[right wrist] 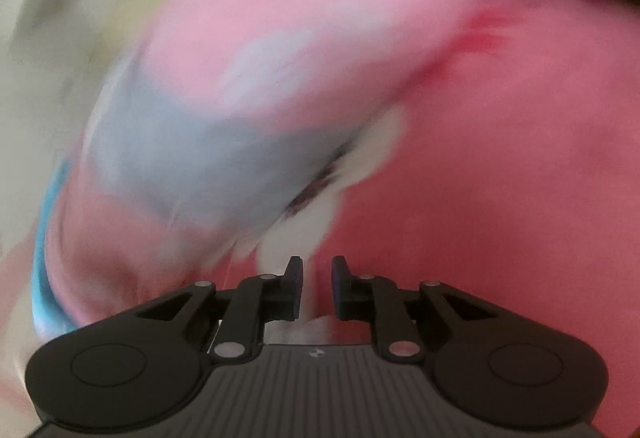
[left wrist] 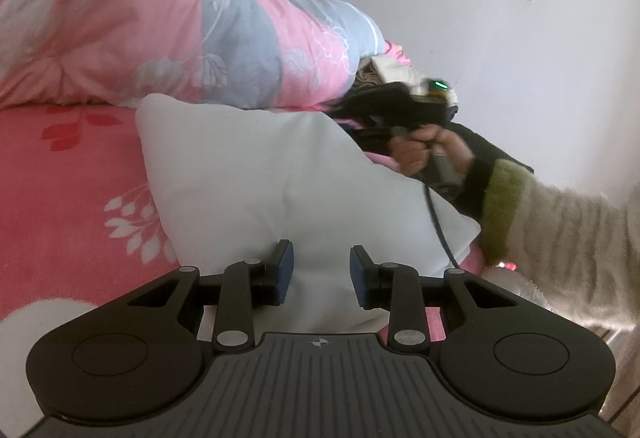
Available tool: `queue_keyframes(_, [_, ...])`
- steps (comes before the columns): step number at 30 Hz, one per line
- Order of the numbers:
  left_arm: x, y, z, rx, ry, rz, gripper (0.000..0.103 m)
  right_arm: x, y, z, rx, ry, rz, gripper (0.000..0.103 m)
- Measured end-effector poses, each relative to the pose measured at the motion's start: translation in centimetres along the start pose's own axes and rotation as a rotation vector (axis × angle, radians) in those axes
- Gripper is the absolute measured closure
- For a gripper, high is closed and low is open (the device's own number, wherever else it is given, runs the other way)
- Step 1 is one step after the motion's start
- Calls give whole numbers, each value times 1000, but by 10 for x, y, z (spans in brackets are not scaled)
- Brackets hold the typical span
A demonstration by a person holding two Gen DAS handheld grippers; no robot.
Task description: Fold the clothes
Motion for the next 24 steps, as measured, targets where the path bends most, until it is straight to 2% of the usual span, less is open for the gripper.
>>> queue_keyframes(1, [-1, -1, 0, -2, 1, -2, 72, -3, -9, -14, -35, -42, 69, 86])
queue_keyframes(2, [-2, -1, 0, -3, 2, -3, 72, 1, -7, -29, -51, -46, 76, 85])
queue_keyframes(7, [-6, -4, -3, -13, -3, -14, 72, 28, 15, -109, -103, -23, 38, 82])
queue_keyframes(11, [-9, -10, -11, -49, -19, -19, 71, 68, 42, -143, -13, 62, -98, 71])
queue_keyframes(14, [-9, -11, -19, -96, -12, -20, 71, 96, 56, -161, 60, 65, -215, 71])
queue_keyframes(19, [-9, -12, -31, -177, 2, -21, 71, 122, 66, -165, 80, 61, -326, 69])
queue_keyframes(21, [-9, -12, -36, -211, 5, -23, 71, 131, 70, -159, 131, 71, -400, 69])
queue_keyframes(23, [-8, -11, -39, -247, 12, -40, 71, 139, 70, -156, 158, 75, -444, 75])
queue_keyframes(24, [-7, -10, -41, -264, 17, -50, 71, 142, 69, -155, 170, 77, -464, 91])
Point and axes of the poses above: each gripper's, at about its wrist camera, not at the fingertips, and z roughly the way its jaws point, y to its left, x to its underside, the point moved 1 cm from there along z, roughly the way its jaws point, and after that the axes turned 3 degrees about -y, right-handed, at the moved point
